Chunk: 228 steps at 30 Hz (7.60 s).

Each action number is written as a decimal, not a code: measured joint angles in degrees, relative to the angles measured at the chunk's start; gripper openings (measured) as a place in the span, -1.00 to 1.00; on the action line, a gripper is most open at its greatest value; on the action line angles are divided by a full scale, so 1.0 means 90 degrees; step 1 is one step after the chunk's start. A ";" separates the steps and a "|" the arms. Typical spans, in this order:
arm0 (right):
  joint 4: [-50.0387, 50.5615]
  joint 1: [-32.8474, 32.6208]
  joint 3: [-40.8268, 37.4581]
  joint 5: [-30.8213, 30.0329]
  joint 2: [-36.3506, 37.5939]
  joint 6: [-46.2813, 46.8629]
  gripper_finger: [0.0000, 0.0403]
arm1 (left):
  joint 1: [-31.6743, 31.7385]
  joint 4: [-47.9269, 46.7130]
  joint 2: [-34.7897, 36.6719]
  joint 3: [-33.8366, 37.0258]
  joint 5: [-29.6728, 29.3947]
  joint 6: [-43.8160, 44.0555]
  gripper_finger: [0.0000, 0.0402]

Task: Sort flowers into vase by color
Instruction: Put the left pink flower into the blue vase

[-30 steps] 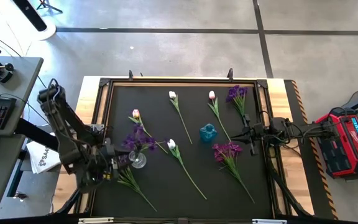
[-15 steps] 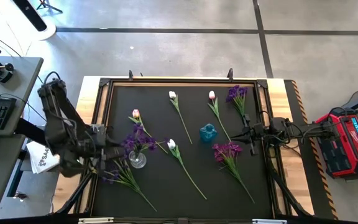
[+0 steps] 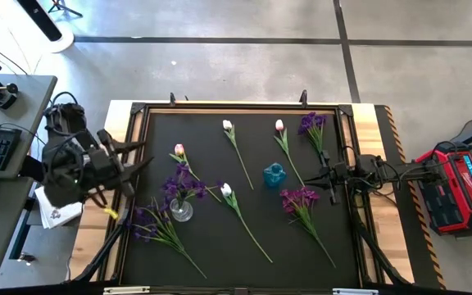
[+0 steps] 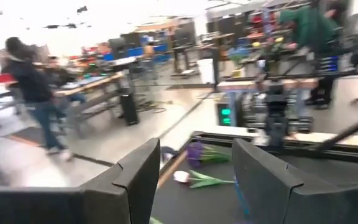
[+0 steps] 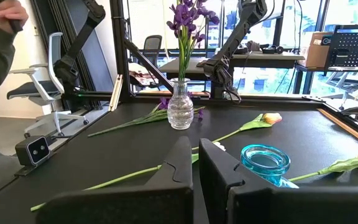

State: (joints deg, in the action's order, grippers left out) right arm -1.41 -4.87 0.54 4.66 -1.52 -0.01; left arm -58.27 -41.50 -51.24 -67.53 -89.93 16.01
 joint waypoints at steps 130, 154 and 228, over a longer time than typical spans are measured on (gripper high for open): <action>0.0001 -0.0001 0.0000 0.0000 -0.0001 0.0000 -1.00 | 0.8098 0.1969 -0.1530 0.4743 0.7810 0.4709 -0.07; 0.0001 0.0000 0.0000 -0.0001 -0.0002 0.0000 -1.00 | 0.8098 0.2481 -0.2538 0.4748 0.7472 0.4873 -0.54; -0.4054 0.0000 0.1231 -0.1449 -0.3504 -0.0707 -0.18 | 0.6469 0.7995 -0.4039 -0.0075 0.8840 -0.3584 -0.99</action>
State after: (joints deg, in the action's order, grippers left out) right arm -37.89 -4.86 11.61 -8.38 -33.05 -6.37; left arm -0.05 30.45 -87.60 -68.20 -10.37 -16.25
